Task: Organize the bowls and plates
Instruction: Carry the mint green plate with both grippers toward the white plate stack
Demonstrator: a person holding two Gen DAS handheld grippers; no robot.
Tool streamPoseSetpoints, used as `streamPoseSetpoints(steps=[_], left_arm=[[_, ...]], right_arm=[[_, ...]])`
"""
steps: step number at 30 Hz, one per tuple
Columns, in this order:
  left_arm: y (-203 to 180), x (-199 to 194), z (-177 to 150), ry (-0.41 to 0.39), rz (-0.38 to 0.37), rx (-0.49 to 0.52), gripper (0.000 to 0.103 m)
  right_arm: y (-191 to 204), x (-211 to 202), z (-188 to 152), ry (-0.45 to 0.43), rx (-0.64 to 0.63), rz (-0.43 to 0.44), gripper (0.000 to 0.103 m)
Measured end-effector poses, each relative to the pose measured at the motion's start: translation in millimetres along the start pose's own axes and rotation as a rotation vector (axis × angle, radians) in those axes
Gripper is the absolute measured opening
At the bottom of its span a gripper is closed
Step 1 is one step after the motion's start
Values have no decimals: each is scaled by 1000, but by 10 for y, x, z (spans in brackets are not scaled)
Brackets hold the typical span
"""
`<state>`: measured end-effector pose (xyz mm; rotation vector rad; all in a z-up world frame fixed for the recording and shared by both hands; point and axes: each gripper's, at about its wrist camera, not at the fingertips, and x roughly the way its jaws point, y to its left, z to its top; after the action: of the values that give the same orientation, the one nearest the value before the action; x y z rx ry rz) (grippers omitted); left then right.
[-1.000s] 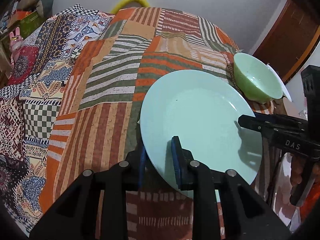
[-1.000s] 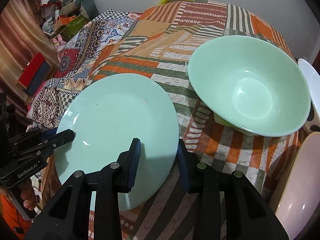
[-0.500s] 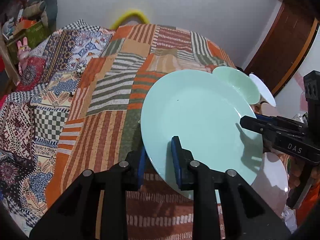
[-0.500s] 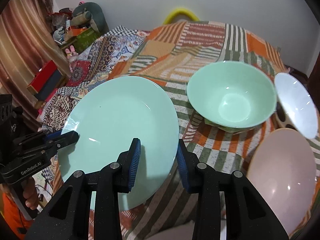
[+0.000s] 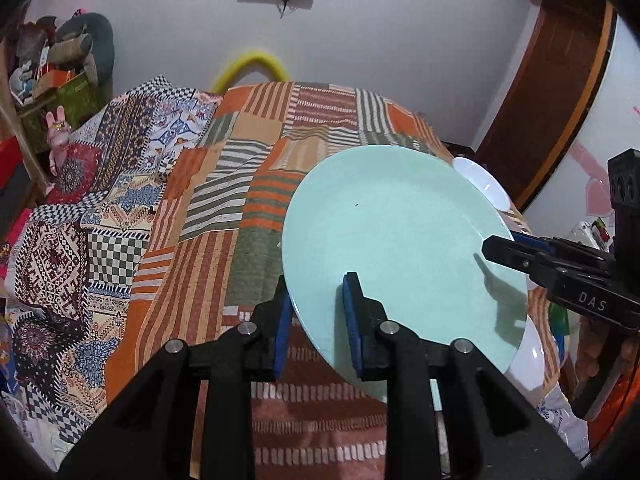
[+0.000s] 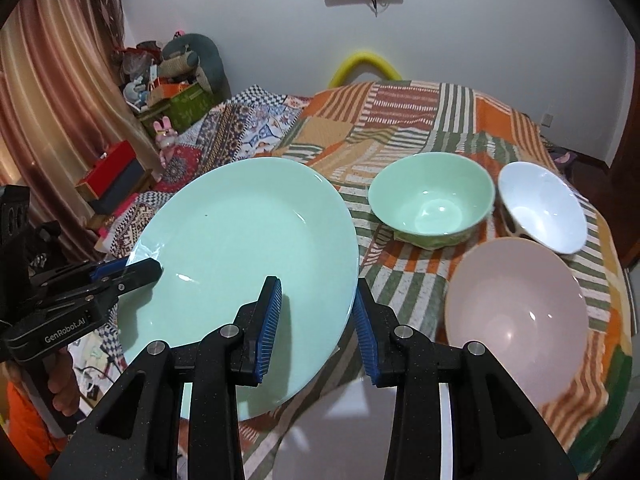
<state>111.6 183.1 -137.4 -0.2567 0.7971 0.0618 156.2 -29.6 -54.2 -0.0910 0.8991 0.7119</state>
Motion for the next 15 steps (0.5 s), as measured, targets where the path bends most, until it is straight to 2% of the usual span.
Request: streamPoseSetpoints(steps=[15], left_arm=[[-426, -359, -232, -30, -30, 29, 24]], right_arm=[[-134, -548, -332, -69, 30, -3, 33]])
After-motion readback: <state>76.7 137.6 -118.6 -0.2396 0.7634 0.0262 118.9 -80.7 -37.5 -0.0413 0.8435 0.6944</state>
